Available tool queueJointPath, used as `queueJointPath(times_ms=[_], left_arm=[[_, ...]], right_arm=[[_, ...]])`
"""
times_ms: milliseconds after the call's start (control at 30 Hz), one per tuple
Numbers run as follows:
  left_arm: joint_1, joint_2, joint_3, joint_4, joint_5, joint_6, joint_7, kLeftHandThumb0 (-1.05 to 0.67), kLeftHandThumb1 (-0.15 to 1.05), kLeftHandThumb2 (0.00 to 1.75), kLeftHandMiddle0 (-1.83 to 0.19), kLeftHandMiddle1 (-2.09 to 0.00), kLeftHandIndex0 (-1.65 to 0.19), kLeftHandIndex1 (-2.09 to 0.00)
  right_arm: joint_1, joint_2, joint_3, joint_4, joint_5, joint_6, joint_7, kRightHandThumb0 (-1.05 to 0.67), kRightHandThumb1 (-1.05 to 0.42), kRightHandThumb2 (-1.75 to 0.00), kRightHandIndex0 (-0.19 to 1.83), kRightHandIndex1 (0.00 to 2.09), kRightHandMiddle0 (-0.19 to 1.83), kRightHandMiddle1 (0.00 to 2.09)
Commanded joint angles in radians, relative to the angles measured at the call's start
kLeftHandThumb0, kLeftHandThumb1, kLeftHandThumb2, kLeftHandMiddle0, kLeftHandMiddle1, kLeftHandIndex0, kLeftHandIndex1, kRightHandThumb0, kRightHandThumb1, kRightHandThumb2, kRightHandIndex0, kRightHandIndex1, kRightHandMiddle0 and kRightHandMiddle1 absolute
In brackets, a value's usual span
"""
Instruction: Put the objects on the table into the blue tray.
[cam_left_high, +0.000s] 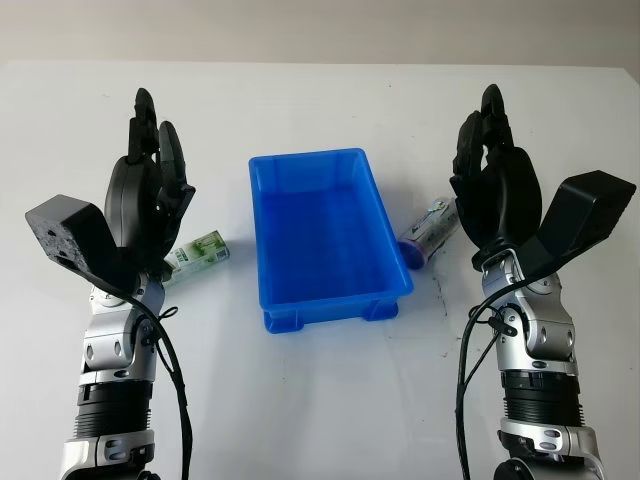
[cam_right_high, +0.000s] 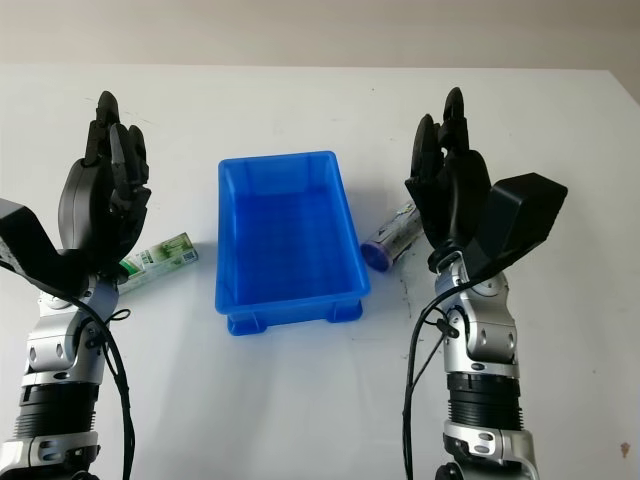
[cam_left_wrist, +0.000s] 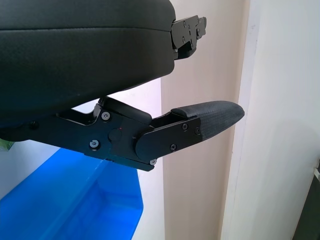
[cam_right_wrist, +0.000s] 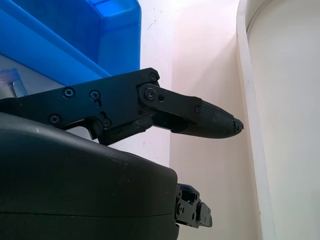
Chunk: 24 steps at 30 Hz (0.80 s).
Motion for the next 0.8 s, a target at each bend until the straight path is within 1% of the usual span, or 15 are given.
queueJointPath(times_ms=[0, 167, 233, 300, 333, 400, 433, 500, 533, 600, 633, 767], left_arm=[[0.021, 0.002, -0.001, -0.022, 0.003, -0.004, 0.0, -0.75, 1.05, 0.69, 0.19, 0.0, 0.19, 0.0], [0.012, 0.002, -0.004, -0.015, 0.005, 0.0, 0.001, -0.76, 1.05, 0.69, 0.19, 0.0, 0.19, 0.0], [0.008, -0.001, -0.006, -0.009, 0.005, -0.004, 0.002, -0.75, 1.05, 0.69, 0.19, 0.0, 0.19, 0.0], [0.007, -0.002, -0.006, -0.007, 0.004, -0.003, 0.004, -0.76, 1.05, 0.69, 0.19, 0.0, 0.19, 0.0], [0.007, -0.002, -0.007, -0.006, 0.005, -0.005, 0.004, -0.76, 1.05, 0.69, 0.19, 0.0, 0.19, 0.0], [0.009, -0.002, -0.005, -0.004, 0.004, -0.013, 0.001, -0.76, 1.05, 0.69, 0.19, 0.0, 0.19, 0.0], [0.012, -0.001, -0.004, -0.005, 0.002, -0.016, -0.001, -0.75, 1.05, 0.7, 0.19, 0.0, 0.19, 0.0], [0.016, -0.003, 0.0, -0.007, -0.001, -0.017, 0.001, -0.75, 1.05, 0.7, 0.19, 0.0, 0.19, 0.0], [0.019, -0.003, 0.001, -0.008, -0.001, -0.016, 0.002, -0.75, 1.05, 0.69, 0.19, 0.0, 0.19, 0.0], [0.022, -0.005, -0.001, -0.013, 0.0, -0.013, 0.003, -0.75, 1.05, 0.69, 0.19, 0.0, 0.19, 0.0], [0.022, -0.007, -0.001, -0.015, -0.001, -0.01, 0.004, -0.75, 1.05, 0.7, 0.19, 0.0, 0.19, 0.0], [0.022, -0.009, -0.002, -0.018, -0.003, -0.003, 0.002, -0.76, 1.05, 0.7, 0.19, 0.0, 0.19, 0.0]], right_arm=[[0.014, 0.005, 0.001, -0.015, -0.001, -0.006, -0.003, -0.71, -1.05, -0.64, -0.19, 0.0, -0.19, 0.0], [0.002, -0.007, 0.0, -0.003, 0.006, 0.002, 0.011, -0.71, -1.05, -0.66, -0.19, 0.0, -0.19, 0.0], [-0.006, -0.015, -0.007, 0.011, 0.011, -0.008, 0.026, -0.73, -1.05, -0.63, -0.19, 0.0, -0.19, 0.0], [-0.013, -0.054, -0.01, 0.024, -0.002, -0.039, 0.065, -0.72, -1.05, -0.61, -0.19, 0.0, -0.19, 0.0], [-0.021, -0.088, -0.013, 0.029, -0.011, -0.054, 0.093, -0.7, -1.05, -0.59, -0.19, 0.0, -0.19, 0.0], [-0.047, -0.191, -0.007, 0.047, -0.069, -0.088, 0.147, -0.69, -1.05, -0.51, -0.18, 0.01, -0.18, 0.01], [-0.069, -0.25, -0.003, 0.066, -0.097, -0.102, 0.183, -0.73, -1.05, -0.4, -0.16, 0.03, -0.15, 0.03], [-0.123, -0.372, 0.02, 0.114, -0.175, -0.131, 0.247, -0.76, -1.05, -0.24, -0.13, 0.05, -0.11, 0.06], [-0.157, -0.428, 0.037, 0.148, -0.211, -0.146, 0.284, -0.76, -1.02, -0.16, -0.12, 0.05, -0.09, 0.06], [-0.227, -0.526, 0.077, 0.215, -0.267, -0.163, 0.371, -0.76, -0.97, -0.09, -0.12, 0.05, -0.08, 0.07], [-0.259, -0.566, 0.102, 0.24, -0.298, -0.174, 0.407, -0.74, -0.92, -0.05, -0.1, 0.06, -0.05, 0.08], [-0.342, -0.684, 0.221, 0.278, -0.464, -0.253, 0.492, -0.72, -0.81, -0.02, 0.01, 0.11, 0.04, 0.11]])
